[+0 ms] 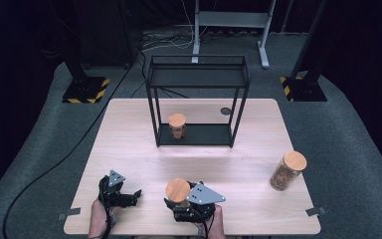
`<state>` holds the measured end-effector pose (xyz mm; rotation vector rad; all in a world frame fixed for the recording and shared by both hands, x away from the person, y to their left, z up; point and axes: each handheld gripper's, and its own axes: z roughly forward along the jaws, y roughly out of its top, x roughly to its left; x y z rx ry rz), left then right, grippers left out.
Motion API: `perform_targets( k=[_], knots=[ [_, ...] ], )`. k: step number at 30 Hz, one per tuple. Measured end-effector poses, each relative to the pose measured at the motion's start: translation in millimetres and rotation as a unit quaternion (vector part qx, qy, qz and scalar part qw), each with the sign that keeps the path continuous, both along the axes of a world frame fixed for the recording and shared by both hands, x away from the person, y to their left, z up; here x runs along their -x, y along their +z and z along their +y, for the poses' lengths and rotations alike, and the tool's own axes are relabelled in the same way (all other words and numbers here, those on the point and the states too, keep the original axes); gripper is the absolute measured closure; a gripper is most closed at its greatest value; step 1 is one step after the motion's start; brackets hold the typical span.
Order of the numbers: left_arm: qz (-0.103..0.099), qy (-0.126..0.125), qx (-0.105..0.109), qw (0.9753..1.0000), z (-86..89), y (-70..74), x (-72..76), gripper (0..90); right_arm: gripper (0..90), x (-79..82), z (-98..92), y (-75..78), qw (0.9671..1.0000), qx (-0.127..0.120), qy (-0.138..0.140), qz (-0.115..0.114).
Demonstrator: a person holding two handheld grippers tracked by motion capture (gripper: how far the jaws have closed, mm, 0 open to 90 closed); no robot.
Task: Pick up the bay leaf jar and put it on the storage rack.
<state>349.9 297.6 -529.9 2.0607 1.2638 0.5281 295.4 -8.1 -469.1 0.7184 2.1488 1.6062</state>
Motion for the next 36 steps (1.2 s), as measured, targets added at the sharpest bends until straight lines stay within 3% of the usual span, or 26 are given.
perform_targets(
  k=[36],
  knots=[
    [-0.001, 0.000, 0.000, 1.0000, -0.3, -0.1, 0.2, 0.6, 25.0, -7.9, -20.0, 3.2, 0.9980, 0.006, -0.062, -0.015]
  ],
)
